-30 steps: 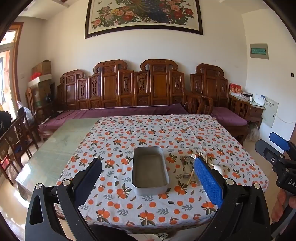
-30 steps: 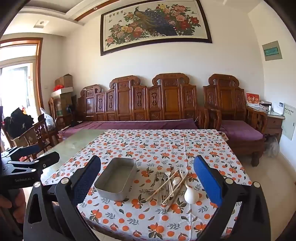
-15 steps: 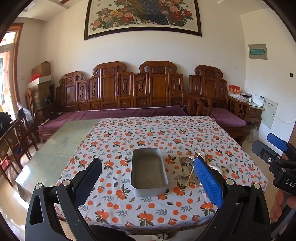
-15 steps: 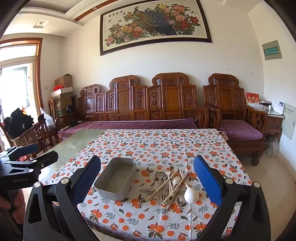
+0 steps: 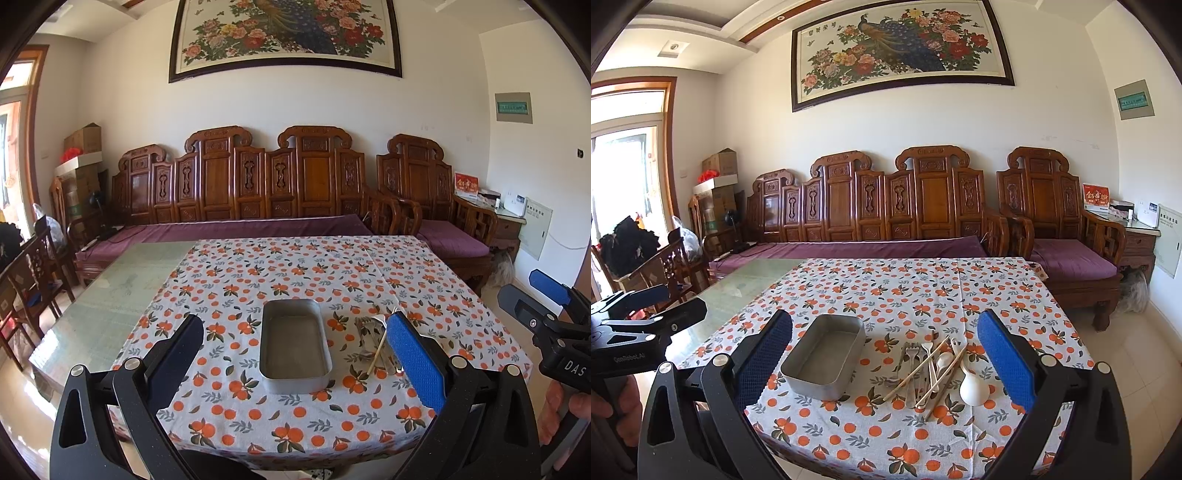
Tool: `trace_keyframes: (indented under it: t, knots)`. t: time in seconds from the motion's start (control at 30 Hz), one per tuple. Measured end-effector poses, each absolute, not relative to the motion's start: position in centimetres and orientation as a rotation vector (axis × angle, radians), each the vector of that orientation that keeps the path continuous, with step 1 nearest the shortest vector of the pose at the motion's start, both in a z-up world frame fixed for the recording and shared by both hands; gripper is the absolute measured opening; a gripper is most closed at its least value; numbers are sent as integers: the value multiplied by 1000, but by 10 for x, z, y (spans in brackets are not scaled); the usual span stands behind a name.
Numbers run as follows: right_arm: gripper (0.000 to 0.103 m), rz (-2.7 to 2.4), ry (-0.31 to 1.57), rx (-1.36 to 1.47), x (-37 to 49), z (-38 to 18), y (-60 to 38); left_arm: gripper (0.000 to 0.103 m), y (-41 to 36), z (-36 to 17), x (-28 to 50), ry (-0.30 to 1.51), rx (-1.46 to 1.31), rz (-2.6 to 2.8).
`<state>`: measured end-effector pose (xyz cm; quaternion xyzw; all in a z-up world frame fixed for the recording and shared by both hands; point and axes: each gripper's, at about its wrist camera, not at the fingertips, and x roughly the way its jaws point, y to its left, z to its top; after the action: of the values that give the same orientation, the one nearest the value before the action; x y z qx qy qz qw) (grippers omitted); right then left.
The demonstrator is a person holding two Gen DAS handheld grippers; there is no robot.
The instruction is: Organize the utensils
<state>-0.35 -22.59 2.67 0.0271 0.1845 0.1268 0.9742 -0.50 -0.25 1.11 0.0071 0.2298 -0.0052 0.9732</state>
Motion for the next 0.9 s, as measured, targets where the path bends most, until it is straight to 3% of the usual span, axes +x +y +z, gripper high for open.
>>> trace_keyframes:
  t: [0.9]
  knots:
    - [101, 259, 370, 59, -4, 26, -226, 96, -3, 11, -7, 460, 16, -11]
